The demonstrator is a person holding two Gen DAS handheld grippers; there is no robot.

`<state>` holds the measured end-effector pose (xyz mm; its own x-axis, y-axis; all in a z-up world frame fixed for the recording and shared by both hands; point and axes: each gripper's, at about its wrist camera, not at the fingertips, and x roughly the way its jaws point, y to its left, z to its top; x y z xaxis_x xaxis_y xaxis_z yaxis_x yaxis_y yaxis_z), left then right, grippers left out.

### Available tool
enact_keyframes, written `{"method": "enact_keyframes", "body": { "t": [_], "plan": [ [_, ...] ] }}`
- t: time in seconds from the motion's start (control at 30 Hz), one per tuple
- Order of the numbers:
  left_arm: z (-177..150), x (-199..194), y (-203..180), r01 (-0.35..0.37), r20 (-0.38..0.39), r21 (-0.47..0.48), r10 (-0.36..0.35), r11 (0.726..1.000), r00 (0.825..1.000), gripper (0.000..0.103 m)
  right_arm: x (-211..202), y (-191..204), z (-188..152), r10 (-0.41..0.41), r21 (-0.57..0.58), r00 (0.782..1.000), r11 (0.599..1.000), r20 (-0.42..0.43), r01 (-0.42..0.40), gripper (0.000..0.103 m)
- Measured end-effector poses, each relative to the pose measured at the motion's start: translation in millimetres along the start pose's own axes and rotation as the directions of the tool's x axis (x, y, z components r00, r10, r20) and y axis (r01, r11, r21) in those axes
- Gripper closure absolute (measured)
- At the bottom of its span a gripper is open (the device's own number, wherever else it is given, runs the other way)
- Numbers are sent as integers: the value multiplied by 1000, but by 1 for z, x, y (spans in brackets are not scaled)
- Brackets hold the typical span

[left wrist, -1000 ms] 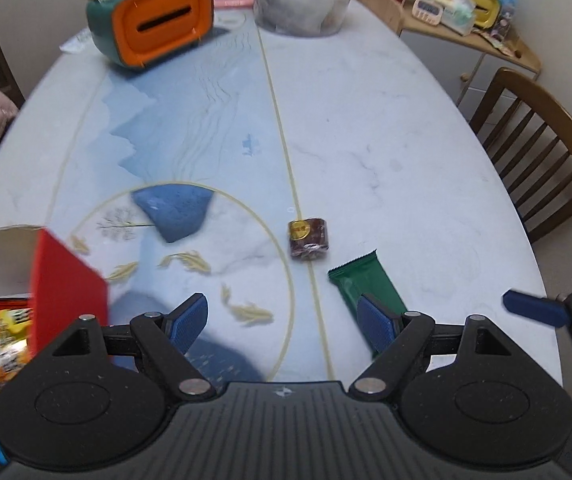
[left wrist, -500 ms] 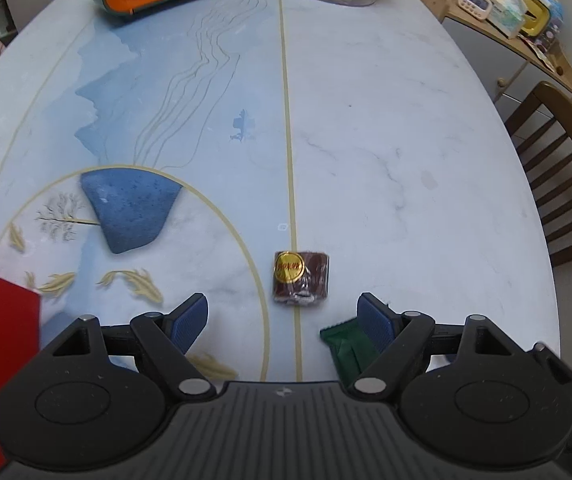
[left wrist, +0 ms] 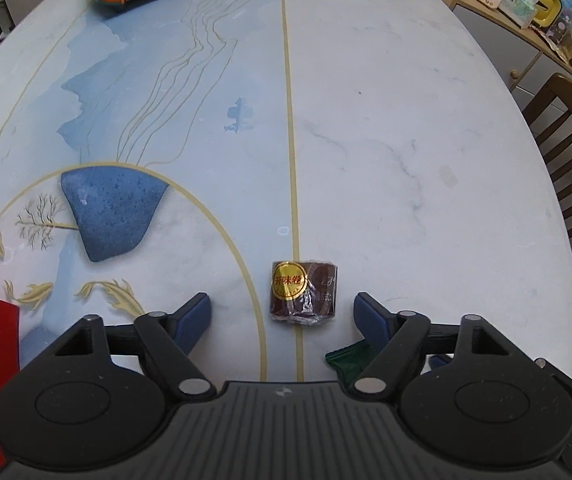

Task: Organize snacks
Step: 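Grasp the brown wrapped cake with the left tool while the right tool grasps the green bar, then carry the brown cake and green bar over the box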

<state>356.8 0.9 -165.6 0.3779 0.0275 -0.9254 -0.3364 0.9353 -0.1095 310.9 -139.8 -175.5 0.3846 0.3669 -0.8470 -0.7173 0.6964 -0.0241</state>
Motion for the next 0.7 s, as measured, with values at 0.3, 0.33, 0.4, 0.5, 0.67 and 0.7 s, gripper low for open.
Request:
{"method": "enact_keyframes", "body": {
  "t": [0.3,0.33,0.4,0.5,0.67,0.7],
  "plan": [
    [-2,-5,-4,9,22,12,-9,1000,1000,69,-4,-2,-1,-7,29,1000,1000,17,6,61],
    [-2,-6,-5,6,22,15,-7,1000,1000,69,-4,-3,-1,-9,36,1000,999,16,8,61],
    [-4,-7,-4,6,22,15,-6,1000,1000,69,-7,-4,-3,-15,54,1000,998,14,14,61],
    [-8,-11,0,17,21,-3,-17,1000,1000,69,-13,-7,-4,-18,82,1000,996,17,16,61],
    [-16,-30,8,47,38,-21,-47,999,998,69,-34,-6,-6,-19,108,999,994,43,14,61],
    [-18,-36,10,53,42,-22,-52,998,998,69,-40,-5,-6,-20,111,999,994,50,14,61]
  ]
}}
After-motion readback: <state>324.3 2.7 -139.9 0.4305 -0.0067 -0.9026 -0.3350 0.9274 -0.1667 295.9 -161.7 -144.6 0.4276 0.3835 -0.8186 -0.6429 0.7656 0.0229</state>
